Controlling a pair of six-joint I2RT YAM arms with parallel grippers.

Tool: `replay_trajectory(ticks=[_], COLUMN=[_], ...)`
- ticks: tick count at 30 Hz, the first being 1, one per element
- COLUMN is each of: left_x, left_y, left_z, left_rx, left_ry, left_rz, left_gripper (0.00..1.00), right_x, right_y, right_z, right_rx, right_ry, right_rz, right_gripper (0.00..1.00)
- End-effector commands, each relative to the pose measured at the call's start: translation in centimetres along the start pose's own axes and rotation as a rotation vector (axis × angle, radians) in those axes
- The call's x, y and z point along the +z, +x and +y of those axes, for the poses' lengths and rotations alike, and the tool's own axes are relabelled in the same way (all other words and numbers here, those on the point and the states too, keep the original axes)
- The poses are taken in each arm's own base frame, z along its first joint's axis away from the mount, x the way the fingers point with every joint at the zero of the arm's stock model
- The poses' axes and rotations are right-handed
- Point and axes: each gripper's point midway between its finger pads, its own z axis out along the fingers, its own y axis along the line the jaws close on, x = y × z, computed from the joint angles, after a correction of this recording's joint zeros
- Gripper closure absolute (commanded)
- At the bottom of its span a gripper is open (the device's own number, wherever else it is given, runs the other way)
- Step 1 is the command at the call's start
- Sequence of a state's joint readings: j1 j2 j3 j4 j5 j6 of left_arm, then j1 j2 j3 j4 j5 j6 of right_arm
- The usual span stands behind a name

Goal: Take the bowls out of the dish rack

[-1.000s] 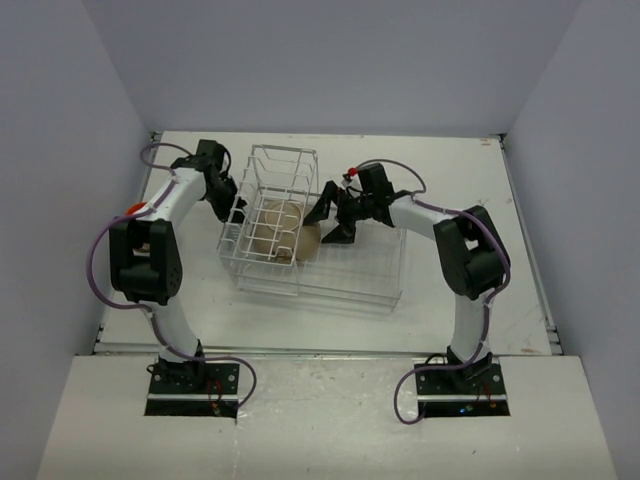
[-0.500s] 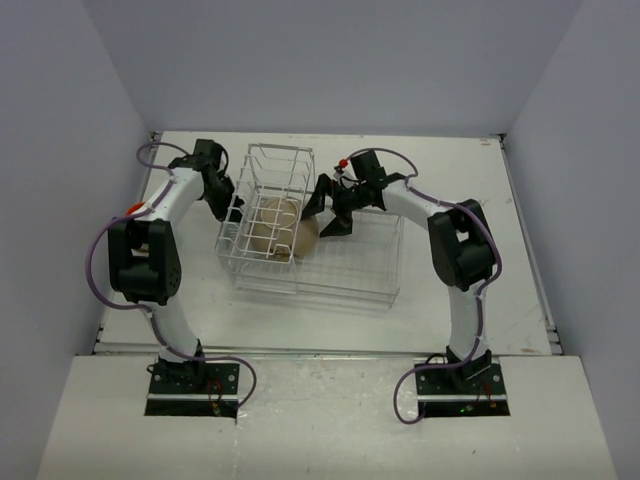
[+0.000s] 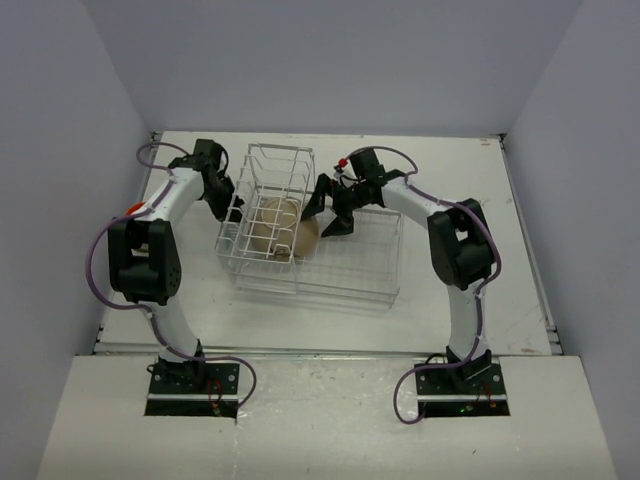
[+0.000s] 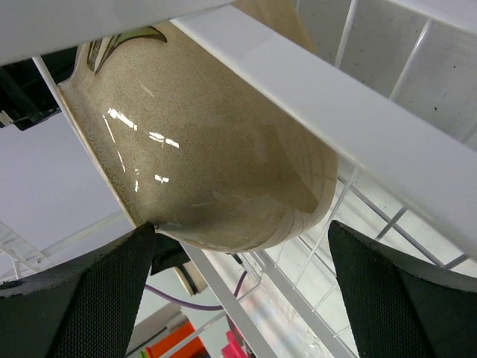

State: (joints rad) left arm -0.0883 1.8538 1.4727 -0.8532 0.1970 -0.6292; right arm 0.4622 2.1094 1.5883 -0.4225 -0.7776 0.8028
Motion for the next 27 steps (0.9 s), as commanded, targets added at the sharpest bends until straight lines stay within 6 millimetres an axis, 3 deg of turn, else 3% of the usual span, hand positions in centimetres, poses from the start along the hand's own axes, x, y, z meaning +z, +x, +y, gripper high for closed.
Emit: replay_trajectory(ticks=[1,9,14,22,23,27], left_x=[-1.0,-1.2,-1.1,-1.1,-1.1,-1.1], left_y=[2.6,2.5,2.7,2.7,2.8,2.7], left_z=[-3.3,-3.3,-3.6,-4.2,-4.2,-4.4], left_rx=[0.023,0.027,0.018,0.016,0.016,0.013], left_ry=[0.126,0.123,0.142,0.173,0.173,0.183], left_rz=[0.077,0.073,0.084,0.09,0.093,0.093], left_gripper=[1.0,1.0,1.0,1.0,1.0,1.0], right_x=[2.1,2.4,3.3,4.4,4.3,4.1], right_y=[-0.6,-2.1,-1.8,0.2,0.4,1.7], right_z=[0.6,0.3,0.3,3.3,4.5,5.9], right_rx=[-0.067,-0.077,-0.107,-0.146,-0.168,-0.188], right_ry=[-0.003,0.061,0.031,-0.108,-0.148,-0.222], right_rz=[-0.025,-0.051,-0.051,0.012,0.005,0.019], right_gripper=[0.01,0.01,0.01,0.01,0.01,0.01])
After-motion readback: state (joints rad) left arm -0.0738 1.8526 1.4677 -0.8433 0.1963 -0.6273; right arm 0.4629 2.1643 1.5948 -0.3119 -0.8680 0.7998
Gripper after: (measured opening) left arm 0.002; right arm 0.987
